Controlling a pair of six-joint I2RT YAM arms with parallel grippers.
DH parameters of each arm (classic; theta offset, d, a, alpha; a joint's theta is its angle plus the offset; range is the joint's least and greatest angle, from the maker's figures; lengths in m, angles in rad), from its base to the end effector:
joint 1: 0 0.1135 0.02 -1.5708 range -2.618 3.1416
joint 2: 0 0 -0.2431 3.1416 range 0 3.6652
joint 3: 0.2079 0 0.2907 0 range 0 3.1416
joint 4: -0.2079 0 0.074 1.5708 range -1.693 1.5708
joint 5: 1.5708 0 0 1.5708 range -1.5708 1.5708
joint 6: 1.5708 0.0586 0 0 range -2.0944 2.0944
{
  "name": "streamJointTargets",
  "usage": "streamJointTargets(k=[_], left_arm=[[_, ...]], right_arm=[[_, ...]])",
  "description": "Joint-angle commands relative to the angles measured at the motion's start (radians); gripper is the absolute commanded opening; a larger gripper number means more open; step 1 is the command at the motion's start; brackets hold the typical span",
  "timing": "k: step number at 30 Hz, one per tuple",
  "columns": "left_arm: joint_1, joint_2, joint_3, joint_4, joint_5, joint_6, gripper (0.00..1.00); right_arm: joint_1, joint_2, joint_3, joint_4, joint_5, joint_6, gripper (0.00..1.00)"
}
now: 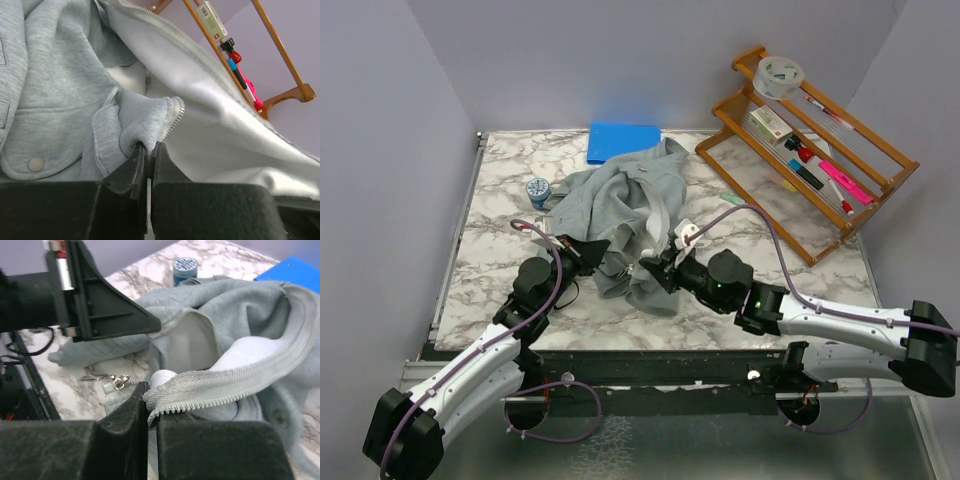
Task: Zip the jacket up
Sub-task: Pick up the jacket from the center of the board.
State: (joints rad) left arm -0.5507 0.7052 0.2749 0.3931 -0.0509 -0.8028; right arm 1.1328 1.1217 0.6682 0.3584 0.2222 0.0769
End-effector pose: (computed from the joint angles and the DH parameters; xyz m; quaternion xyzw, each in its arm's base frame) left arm 0.2153 -0.1287 0.2020 -0.1080 0.7120 -0.4201 0.5522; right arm 0.1504 0.2907 0.2494 -0.3060 0.6728 0.3127 0.5966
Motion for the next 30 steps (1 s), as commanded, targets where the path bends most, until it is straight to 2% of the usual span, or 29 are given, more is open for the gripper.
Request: streamJointTargets(k=[1, 4, 8, 11, 14, 15, 18, 22, 30], left_arm=[[0.006, 0.002, 0.023, 0.030, -0.017, 0.022, 0.00], [0.006, 0.009, 0.027, 0.030, -0.013, 0.016, 0.00], [0.006, 0.010, 0.035, 0.031, -0.010, 0.009, 0.00], [0.006, 0.009, 0.046, 0.034, -0.005, 0.012, 0.00], [0.006, 0.017, 0.060, 0.035, 0.016, 0.016, 0.00], [0.006, 0.019, 0.066, 0.038, 0.024, 0.014, 0.00], [0.006, 0.026, 0.084, 0.064, 0.050, 0.003, 0.00], [0.006, 0.029, 0.093, 0.145, 0.083, -0.003, 0.00], [0.006, 0.048, 0.091, 0.237, 0.112, 0.010, 0.00]], right_arm=[[-0.066, 0.124, 0.040, -0.217, 0.081, -0.013, 0.00], [-0.087, 0.126, 0.030, -0.084, 0.048, 0.001, 0.00], [-0.087, 0.183, 0.092, -0.065, 0.069, -0.028, 0.00], [-0.087, 0.173, 0.074, 0.035, 0.038, -0.051, 0.00], [-0.087, 0.166, 0.087, 0.056, -0.001, -0.083, 0.00], [-0.087, 0.155, 0.070, 0.095, -0.039, -0.128, 0.00], [-0.087, 0.126, 0.035, 0.212, -0.070, -0.127, 0.00], [-0.087, 0.104, 0.040, 0.230, -0.116, -0.128, 0.00], [-0.086, 0.103, 0.072, 0.193, -0.078, -0.087, 0.00]])
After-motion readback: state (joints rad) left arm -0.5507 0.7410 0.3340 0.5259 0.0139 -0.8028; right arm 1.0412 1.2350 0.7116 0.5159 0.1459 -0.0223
